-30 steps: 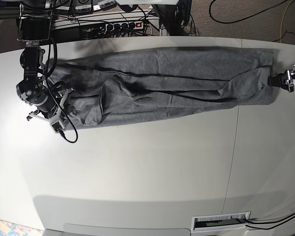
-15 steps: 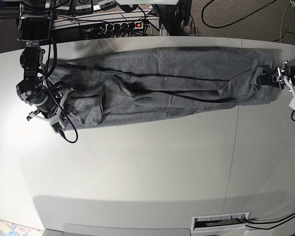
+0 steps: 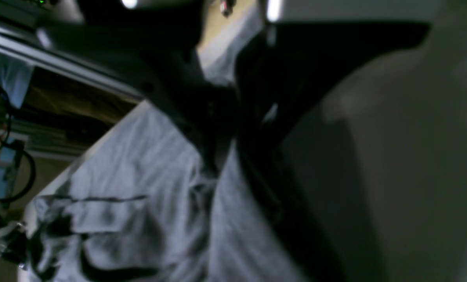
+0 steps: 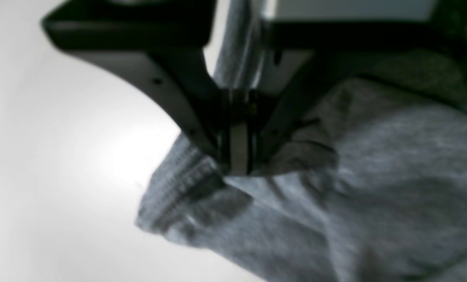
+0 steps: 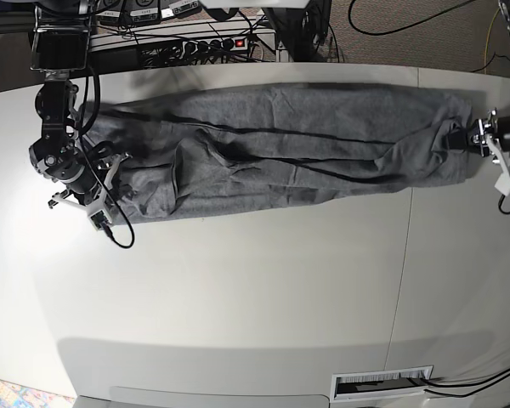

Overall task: Fold the T-shirt properly
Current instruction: 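Grasp the strip's end with the left gripper and push it toward the right gripper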

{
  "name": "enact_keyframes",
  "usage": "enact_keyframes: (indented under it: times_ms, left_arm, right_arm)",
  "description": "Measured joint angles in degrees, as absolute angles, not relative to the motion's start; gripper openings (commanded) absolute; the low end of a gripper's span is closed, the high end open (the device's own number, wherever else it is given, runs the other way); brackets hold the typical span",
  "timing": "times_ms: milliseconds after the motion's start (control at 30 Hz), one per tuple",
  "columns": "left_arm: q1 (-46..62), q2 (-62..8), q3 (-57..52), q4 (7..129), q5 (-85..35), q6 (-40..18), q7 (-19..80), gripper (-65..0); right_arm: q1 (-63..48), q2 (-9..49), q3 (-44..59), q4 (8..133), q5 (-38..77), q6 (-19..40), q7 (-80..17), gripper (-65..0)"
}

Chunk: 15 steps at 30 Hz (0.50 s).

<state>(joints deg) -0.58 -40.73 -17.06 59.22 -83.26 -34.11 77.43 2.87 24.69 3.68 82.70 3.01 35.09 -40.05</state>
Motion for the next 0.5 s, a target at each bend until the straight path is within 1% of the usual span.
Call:
enact_keyframes:
  times_ms: [67, 200, 333, 500]
  left_arm:
    - [-1.91, -39.29, -17.06, 61.95, -83.11, -32.75, 78.04, -65.0]
    - [-2.66, -34.79, -17.04, 70.63, -83.37, -32.77, 78.67, -65.0]
    - [-0.91, -30.63, -17.04, 80.20, -83.22, -33.21, 78.89, -65.0]
    - [2.81, -27.92, -17.02, 91.22, -83.09, -34.37, 79.02, -65.0]
  right_arm:
    - [2.85, 23.83, 3.68, 82.70, 2.98, 35.09, -40.29, -65.0]
    - [3.01, 22.02, 3.57, 82.72, 2.83, 34.48, -40.47, -65.0]
    - [3.20, 20.45, 3.27, 82.83, 1.04, 34.28, -40.25, -65.0]
    - [3.27, 20.12, 3.25, 82.87, 1.32, 34.30, -40.25, -65.0]
